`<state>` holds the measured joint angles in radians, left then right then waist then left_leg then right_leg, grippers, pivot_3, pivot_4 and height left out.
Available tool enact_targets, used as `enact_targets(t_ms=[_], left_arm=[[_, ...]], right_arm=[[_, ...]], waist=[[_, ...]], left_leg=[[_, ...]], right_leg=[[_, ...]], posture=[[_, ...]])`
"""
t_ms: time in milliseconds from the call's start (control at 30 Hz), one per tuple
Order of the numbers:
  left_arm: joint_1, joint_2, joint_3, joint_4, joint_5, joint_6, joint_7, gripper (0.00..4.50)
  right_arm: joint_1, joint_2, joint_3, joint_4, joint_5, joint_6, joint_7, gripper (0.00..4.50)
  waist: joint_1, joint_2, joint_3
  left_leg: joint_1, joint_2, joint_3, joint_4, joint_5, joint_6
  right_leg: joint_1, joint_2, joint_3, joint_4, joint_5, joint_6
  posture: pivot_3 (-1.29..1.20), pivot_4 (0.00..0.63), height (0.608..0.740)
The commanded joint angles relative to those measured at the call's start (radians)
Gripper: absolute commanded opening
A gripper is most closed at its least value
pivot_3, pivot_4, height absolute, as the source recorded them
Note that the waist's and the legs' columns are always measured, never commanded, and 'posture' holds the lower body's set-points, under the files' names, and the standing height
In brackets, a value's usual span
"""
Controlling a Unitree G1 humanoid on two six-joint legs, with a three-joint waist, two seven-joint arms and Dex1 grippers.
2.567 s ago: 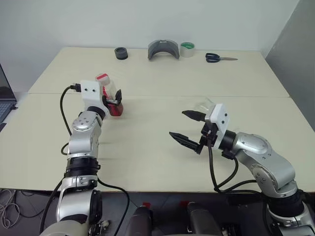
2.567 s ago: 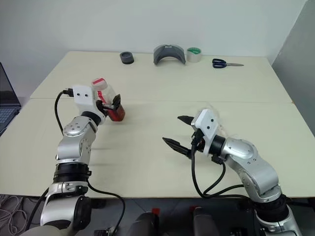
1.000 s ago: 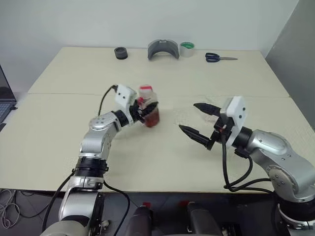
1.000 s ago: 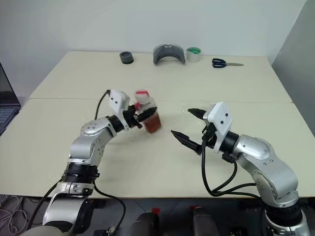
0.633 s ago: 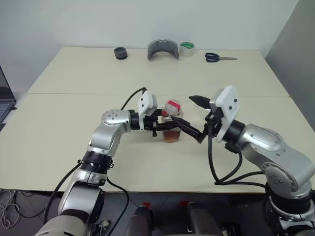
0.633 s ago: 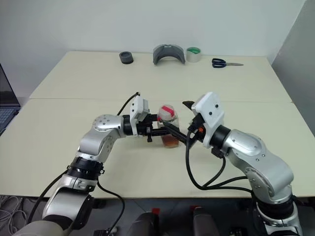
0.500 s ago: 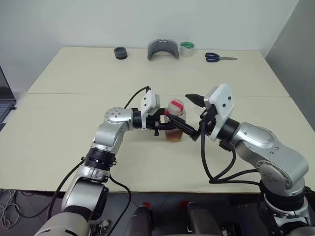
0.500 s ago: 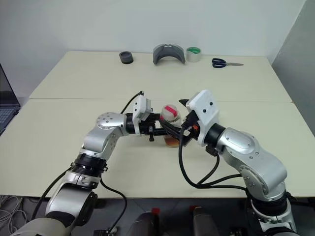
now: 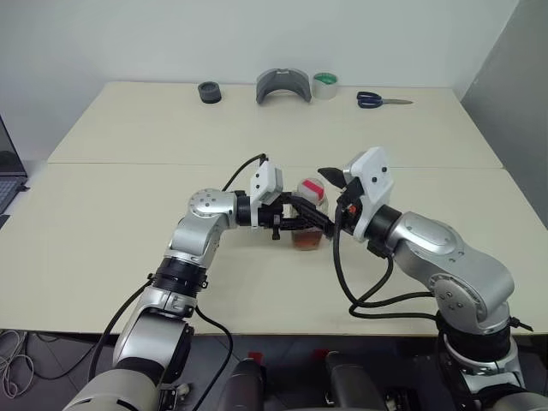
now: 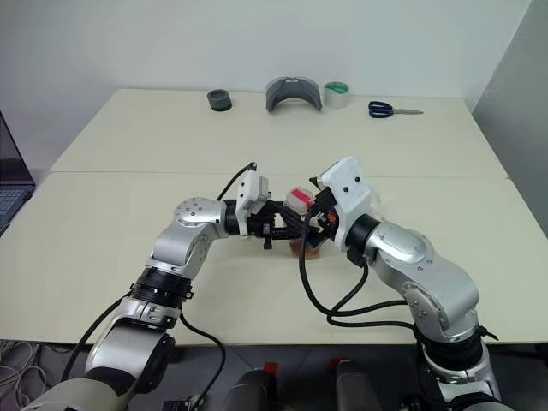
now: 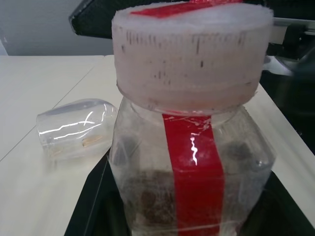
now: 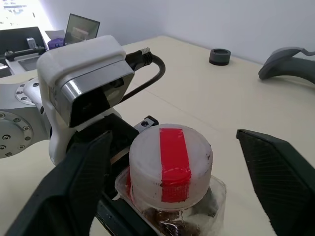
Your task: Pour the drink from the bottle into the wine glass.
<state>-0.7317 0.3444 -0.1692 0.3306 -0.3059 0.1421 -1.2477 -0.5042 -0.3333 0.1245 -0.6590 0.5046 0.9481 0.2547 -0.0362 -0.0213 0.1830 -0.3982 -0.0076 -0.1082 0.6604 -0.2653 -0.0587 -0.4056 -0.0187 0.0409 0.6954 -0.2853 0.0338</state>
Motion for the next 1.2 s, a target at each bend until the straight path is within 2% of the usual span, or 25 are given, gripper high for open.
enact_targets(t_ms=[33, 100, 133, 200, 333, 433, 600, 633, 767, 867, 967, 1133, 1200], left_arm=[[-0.028, -0.004, 0.017, -0.023, -0.006, -0.021, 0.006, 1.85], [-0.028, -0.003, 0.016, -0.024, -0.005, -0.02, 0.007, 1.85], [-0.028, -0.003, 0.016, -0.024, -0.006, -0.019, 0.006, 1.85], [-0.028, -0.002, 0.016, -0.027, -0.012, -0.013, -0.001, 1.85], [-0.039, 0.005, 0.014, -0.036, -0.04, 0.028, -0.047, 1.84], [-0.049, 0.001, 0.017, -0.023, -0.037, 0.026, -0.064, 1.84], [-0.048, -0.006, 0.018, -0.016, -0.027, 0.015, -0.06, 1.84], [-0.045, -0.009, 0.021, -0.016, -0.024, 0.015, -0.051, 1.84], [-0.039, -0.014, 0.025, -0.006, -0.006, 0.001, -0.009, 1.84], [-0.042, -0.015, 0.027, 0.01, 0.004, -0.008, 0.008, 1.84], [-0.053, -0.021, 0.027, 0.033, 0.012, -0.019, 0.016, 1.84], [-0.092, -0.044, 0.029, 0.094, 0.027, -0.048, 0.035, 1.84], [-0.103, -0.051, 0.03, 0.112, 0.033, -0.06, 0.034, 1.84]], right_arm=[[-0.017, 0.011, 0.003, -0.022, 0.0, -0.022, 0.009, 2.79], [-0.017, 0.014, 0.005, -0.022, 0.002, -0.025, 0.019, 2.06], [-0.02, 0.005, 0.013, -0.018, -0.002, -0.036, 0.034, 1.85], [-0.025, -0.031, 0.032, -0.005, -0.013, -0.079, 0.098, 1.86], [-0.046, -0.219, 0.062, 0.124, -0.02, -0.298, 0.473, 1.86], [-0.116, -0.319, 0.081, 0.279, -0.031, -0.383, 0.677, 1.86], [-0.171, -0.346, 0.047, 0.386, 0.022, -0.356, 0.782, 1.86], [-0.162, -0.337, 0.03, 0.384, 0.011, -0.358, 0.748, 1.86], [-0.084, -0.317, -0.06, 0.297, 0.008, -0.345, 0.611, 3.27], [0.001, -0.323, -0.152, 0.129, 0.09, -0.254, 0.526, 4.3], [0.087, -0.297, -0.18, -0.032, 0.111, -0.163, 0.388, 4.33], [0.104, -0.116, -0.046, -0.121, -0.047, -0.118, 0.079, 4.33], [0.096, -0.061, 0.001, -0.11, -0.099, -0.113, 0.009, 4.33]], waist=[[0.0, 0.0, 0.0], [0.0, 0.0, 0.0], [0.0, 0.0, 0.0], [0.0, 0.0, 0.0], [0.0, 0.0, 0.0], [-0.002, 0.0, 0.0], [-0.01, 0.0, 0.001], [-0.01, 0.0, 0.001], [-0.005, 0.0, 0.001], [-0.002, 0.001, 0.001], [0.0, 0.001, 0.001], [-0.005, 0.001, 0.001], [-0.005, 0.001, 0.001]], left_leg=[[0.0, 0.0, 0.0, 0.0, 0.0, 0.0], [0.0, 0.0, 0.0, 0.0, 0.0, 0.0], [0.0, 0.0, 0.0, 0.0, 0.0, 0.0], [0.0, 0.0, 0.0, 0.0, 0.0, 0.0], [0.0, 0.0, 0.0, 0.0, 0.0, 0.0], [0.0, 0.0, 0.0, 0.0, 0.0, 0.0], [0.0, 0.001, 0.0, 0.0, 0.0, 0.0], [0.0, 0.0, 0.0, 0.0, 0.0, 0.0], [-0.001, 0.0, -0.001, 0.001, 0.0, 0.0], [-0.001, 0.0, 0.0, 0.001, 0.0, 0.0], [-0.001, 0.0, 0.0, 0.0, 0.0, 0.0], [0.0, 0.0, 0.0, 0.001, 0.0, 0.0], [0.0, 0.0, 0.0, 0.001, 0.0, 0.0]], right_leg=[[0.0, 0.0, 0.0, 0.0, 0.0, 0.0], [0.0, 0.0, 0.0, 0.0, 0.0, 0.0], [0.0, 0.0, 0.0, 0.0, 0.0, 0.0], [0.0, 0.0, 0.0, 0.0, 0.0, 0.0], [0.0, 0.0, 0.0, -0.001, 0.0, 0.0], [0.001, 0.0, -0.001, -0.001, 0.0, 0.0], [0.0, 0.001, -0.001, -0.001, 0.0, 0.0], [0.0, 0.001, -0.001, -0.001, 0.0, 0.0], [0.0, -0.001, -0.001, -0.001, 0.0, 0.0], [0.0, -0.001, 0.0, 0.0, 0.0, 0.0], [0.0, -0.001, 0.0, -0.001, 0.0, 0.0], [0.0, 0.0, 0.0, 0.001, 0.0, 0.0], [0.0, 0.0, 0.0, 0.001, 0.0, 0.0]], posture=[[0.0, 0.15, 0.74], [0.0, 0.15, 0.74], [0.0, 0.15, 0.74], [0.0, 0.15, 0.74], [0.0, 0.15, 0.74], [0.0, 0.15, 0.74], [0.0, 0.15, 0.74], [0.0, 0.15, 0.74], [0.0, 0.15, 0.74], [0.0, 0.15, 0.74], [0.0, 0.15, 0.74], [0.0, 0.15, 0.74], [0.0, 0.15, 0.74]])
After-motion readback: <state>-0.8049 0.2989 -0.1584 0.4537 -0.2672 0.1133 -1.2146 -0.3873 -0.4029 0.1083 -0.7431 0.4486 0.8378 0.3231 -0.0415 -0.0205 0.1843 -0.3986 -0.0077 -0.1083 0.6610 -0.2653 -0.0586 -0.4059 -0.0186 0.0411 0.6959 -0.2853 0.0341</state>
